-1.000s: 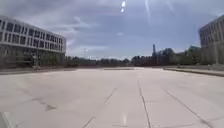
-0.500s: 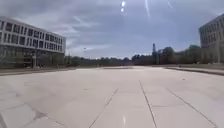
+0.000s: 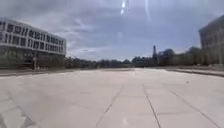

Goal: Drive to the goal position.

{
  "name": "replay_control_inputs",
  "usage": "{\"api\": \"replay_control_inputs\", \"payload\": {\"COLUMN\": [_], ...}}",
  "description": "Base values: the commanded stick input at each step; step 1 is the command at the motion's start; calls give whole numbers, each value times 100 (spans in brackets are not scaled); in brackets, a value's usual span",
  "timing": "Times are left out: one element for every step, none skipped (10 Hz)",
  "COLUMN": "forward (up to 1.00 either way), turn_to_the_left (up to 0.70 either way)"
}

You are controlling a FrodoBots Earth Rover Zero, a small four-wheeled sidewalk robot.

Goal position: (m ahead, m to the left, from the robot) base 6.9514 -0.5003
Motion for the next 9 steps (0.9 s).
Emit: {"api": "replay_control_inputs", "payload": {"forward": [50, 50, 50, 50, 50, 50, 50, 50, 50], "turn_to_the_left": [0, 0, 0, 0, 0, 0, 0, 0, 0]}}
